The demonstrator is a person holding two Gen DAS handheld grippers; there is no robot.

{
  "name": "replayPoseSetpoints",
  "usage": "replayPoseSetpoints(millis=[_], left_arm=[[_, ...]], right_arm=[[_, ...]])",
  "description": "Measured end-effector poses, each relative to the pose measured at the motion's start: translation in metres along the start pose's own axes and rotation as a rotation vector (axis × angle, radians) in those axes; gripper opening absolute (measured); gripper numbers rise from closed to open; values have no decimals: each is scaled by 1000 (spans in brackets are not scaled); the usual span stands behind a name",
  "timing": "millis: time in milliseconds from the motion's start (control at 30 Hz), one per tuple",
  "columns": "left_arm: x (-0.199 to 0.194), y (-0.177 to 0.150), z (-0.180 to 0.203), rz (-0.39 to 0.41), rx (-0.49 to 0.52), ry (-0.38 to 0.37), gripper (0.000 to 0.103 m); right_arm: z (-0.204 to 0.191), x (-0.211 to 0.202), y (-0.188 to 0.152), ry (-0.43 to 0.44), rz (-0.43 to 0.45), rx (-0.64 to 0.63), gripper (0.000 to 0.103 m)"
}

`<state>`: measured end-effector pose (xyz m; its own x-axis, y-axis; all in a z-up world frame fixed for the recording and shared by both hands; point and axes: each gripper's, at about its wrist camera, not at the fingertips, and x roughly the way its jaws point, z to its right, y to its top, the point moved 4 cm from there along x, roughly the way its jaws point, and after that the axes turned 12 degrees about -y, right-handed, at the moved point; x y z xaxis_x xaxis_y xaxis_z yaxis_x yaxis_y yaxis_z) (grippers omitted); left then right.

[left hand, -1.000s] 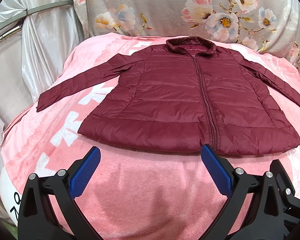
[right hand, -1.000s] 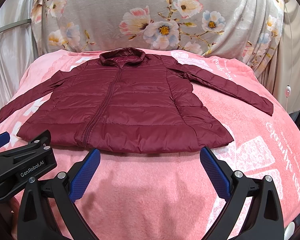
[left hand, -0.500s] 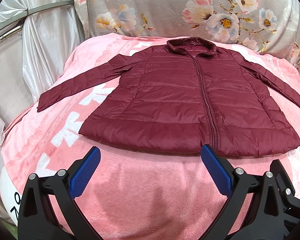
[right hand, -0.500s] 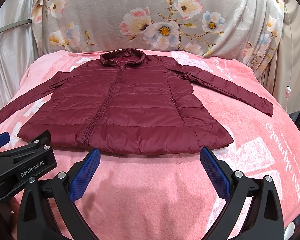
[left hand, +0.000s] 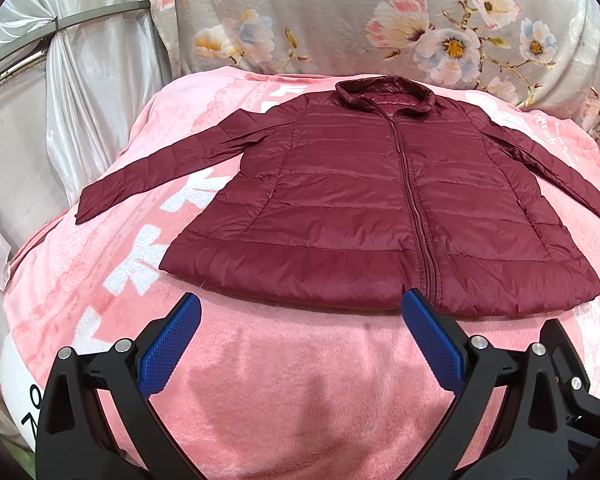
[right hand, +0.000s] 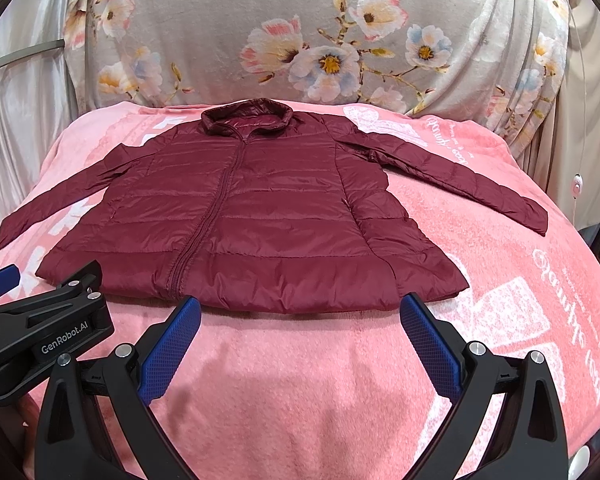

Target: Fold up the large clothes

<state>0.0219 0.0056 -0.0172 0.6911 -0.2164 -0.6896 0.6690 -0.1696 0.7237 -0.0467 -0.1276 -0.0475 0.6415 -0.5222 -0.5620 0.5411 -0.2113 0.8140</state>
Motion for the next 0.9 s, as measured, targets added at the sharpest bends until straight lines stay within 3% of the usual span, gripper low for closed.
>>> replayPoseSetpoints(millis=[400, 633, 800, 900], left_arm=[[-3, -1, -2, -5, 0, -5, 98], [14, 3, -8, -24, -8, -17, 98], [30, 16, -17, -25, -24, -4, 98], [41, 26, -27, -26, -50, -10, 98]], right_arm=[[0, 2, -2, 4, -1, 0, 98], [9, 24, 1, 29, -36, 7, 98], [57, 66, 15, 21, -86, 135, 98], [109, 100, 32, -45, -100, 243, 98]])
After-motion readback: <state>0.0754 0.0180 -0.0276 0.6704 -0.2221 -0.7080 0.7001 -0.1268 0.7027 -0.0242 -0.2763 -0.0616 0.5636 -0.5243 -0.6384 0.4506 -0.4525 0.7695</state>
